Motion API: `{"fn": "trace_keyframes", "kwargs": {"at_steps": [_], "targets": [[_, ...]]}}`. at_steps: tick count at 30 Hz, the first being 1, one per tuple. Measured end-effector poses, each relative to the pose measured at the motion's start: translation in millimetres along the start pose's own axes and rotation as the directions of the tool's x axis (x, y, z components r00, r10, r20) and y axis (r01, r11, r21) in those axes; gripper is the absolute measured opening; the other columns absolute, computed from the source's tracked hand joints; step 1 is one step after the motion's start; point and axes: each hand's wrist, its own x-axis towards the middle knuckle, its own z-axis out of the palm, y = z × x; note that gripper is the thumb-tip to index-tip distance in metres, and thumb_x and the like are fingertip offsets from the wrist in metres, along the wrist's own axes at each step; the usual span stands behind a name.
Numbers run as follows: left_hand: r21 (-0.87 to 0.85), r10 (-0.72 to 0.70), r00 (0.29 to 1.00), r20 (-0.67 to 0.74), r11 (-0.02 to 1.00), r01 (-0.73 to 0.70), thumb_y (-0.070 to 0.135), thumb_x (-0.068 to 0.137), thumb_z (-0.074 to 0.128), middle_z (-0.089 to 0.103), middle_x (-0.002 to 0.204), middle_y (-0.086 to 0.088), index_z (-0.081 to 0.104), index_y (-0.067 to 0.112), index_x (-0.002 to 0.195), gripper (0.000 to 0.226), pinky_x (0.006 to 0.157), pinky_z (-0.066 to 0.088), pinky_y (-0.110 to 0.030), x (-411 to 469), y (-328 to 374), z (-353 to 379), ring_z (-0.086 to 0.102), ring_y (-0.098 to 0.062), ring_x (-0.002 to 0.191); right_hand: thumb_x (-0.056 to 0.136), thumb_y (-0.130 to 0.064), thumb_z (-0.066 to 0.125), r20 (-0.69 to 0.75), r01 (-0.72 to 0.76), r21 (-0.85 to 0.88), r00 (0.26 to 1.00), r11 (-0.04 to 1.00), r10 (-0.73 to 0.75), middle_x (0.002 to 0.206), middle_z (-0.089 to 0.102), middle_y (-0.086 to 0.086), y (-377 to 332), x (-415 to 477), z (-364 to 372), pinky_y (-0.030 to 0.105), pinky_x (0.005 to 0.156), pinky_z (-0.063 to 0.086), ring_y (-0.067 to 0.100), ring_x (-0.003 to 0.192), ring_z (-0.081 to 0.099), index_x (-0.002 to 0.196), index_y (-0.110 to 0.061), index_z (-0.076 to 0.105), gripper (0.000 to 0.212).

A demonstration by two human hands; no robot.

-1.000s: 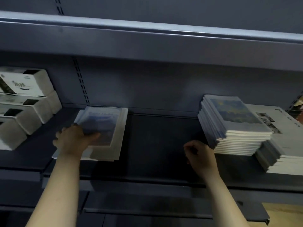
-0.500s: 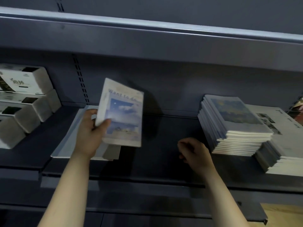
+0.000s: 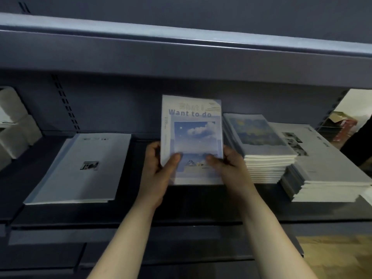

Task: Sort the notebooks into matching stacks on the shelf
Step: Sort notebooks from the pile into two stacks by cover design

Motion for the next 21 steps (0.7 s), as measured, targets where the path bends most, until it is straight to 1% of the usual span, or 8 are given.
{"fn": "trace_keyframes", "kwargs": {"at_steps": [4, 6, 8, 11, 14, 16, 19, 21], "targets": [[-0.035, -0.075, 0.993, 0.091, 0.996, 0.079, 0.038, 0.084, 0.069, 0.068, 0.098, 0.008, 0.057, 0.024, 0.106, 0.028, 0.069, 0.055, -0.023, 0.9, -1.9, 16.0, 0.068, -0.011, 0.089, 0.092, -0.015, 0.061, -0.046, -0.004, -0.005, 0.999, 1.0, 0.003, 0.105, 0.072, 0.0, -5.8, 0.4, -31.8, 0.03, 0.077, 0.05, 0.016, 0.098, 0.068, 0.114, -0.019, 0.066, 0.023], [-0.058, -0.092, 0.988, 0.126, 0.993, 0.1, 0.047, 0.086, 0.06, 0.069, 0.098, 0.0, 0.059, 0.018, 0.102, 0.033, 0.071, 0.056, -0.027, 2.4, -7.8, 16.4, 0.068, -0.017, 0.089, 0.092, -0.011, 0.061, -0.072, -0.001, 0.016, 0.997, 1.0, 0.002, 0.098, 0.074, 0.005, -10.6, 2.3, -46.8, 0.034, 0.075, 0.052, 0.022, 0.093, 0.07, 0.109, -0.014, 0.068, 0.019], [-0.03, -0.083, 0.989, 0.119, 0.996, 0.087, 0.047, 0.091, 0.053, 0.069, 0.098, -0.001, 0.06, 0.013, 0.101, 0.036, 0.076, 0.056, -0.029, 4.0, -17.3, 20.4, 0.067, -0.016, 0.092, 0.091, -0.007, 0.06, -0.107, 0.003, 0.025, 0.994, 1.0, 0.0, 0.091, 0.075, 0.006, -16.6, 5.7, -66.4, 0.036, 0.073, 0.054, 0.025, 0.086, 0.071, 0.105, -0.012, 0.069, 0.017], [0.23, -0.073, 0.992, 0.099, 0.972, 0.049, 0.034, 0.095, 0.052, 0.068, 0.097, 0.007, 0.063, 0.021, 0.097, 0.018, 0.085, 0.048, -0.022, 3.9, -36.7, 28.2, 0.064, -0.007, 0.095, 0.09, -0.007, 0.062, -0.167, -0.013, 0.051, 0.986, 0.999, 0.021, 0.089, 0.076, 0.007, -26.0, 10.9, -98.0, 0.038, 0.073, 0.057, 0.026, 0.082, 0.073, 0.103, -0.01, 0.069, 0.016], [0.501, -0.04, 0.986, 0.163, 0.864, -0.048, 0.024, 0.096, 0.053, 0.065, 0.102, 0.01, 0.063, 0.023, 0.103, 0.013, 0.081, 0.041, -0.008, 0.1, -51.1, 38.4, 0.06, -0.003, 0.1, 0.088, -0.015, 0.066, -0.221, -0.043, 0.018, 0.974, 0.999, 0.046, 0.09, 0.077, 0.005, -35.4, 15.8, -128.5, 0.035, 0.067, 0.058, 0.023, 0.082, 0.074, 0.104, -0.014, 0.07, 0.016], [0.621, -0.027, 0.975, 0.219, 0.774, -0.118, 0.025, 0.096, 0.052, 0.063, 0.109, 0.008, 0.062, 0.02, 0.11, 0.018, 0.087, 0.043, -0.016, -5.1, -57.0, 44.1, 0.058, -0.007, 0.104, 0.088, -0.016, 0.066, -0.288, -0.061, -0.042, 0.956, 0.997, 0.046, 0.086, 0.077, 0.0, -38.6, 23.4, -146.4, 0.03, 0.066, 0.057, 0.017, 0.078, 0.074, 0.098, -0.019, 0.07, 0.011], [0.738, -0.027, 0.972, 0.235, 0.655, -0.16, 0.03, 0.095, 0.052, 0.06, 0.115, 0.005, 0.06, 0.021, 0.116, 0.024, 0.097, 0.043, -0.038, -11.4, -60.2, 49.2, 0.054, -0.013, 0.108, 0.087, -0.015, 0.067, -0.344, -0.071, -0.206, 0.939, 0.976, -0.004, 0.08, 0.073, -0.001, -39.3, 37.3, -166.5, 0.03, 0.067, 0.051, 0.018, 0.076, 0.068, 0.085, -0.021, 0.07, 0.007], [0.786, -0.032, 0.971, 0.238, 0.594, -0.173, 0.033, 0.095, 0.052, 0.059, 0.117, 0.005, 0.058, 0.023, 0.118, 0.026, 0.098, 0.041, -0.041, -13.2, -59.7, 51.1, 0.052, -0.015, 0.111, 0.086, -0.015, 0.067, -0.339, -0.074, -0.273, 0.94, 0.959, -0.024, 0.074, 0.069, -0.004, -36.2, 43.8, -173.0, 0.026, 0.06, 0.045, 0.013, 0.069, 0.063, 0.079, -0.022, 0.068, 0.01]]}}
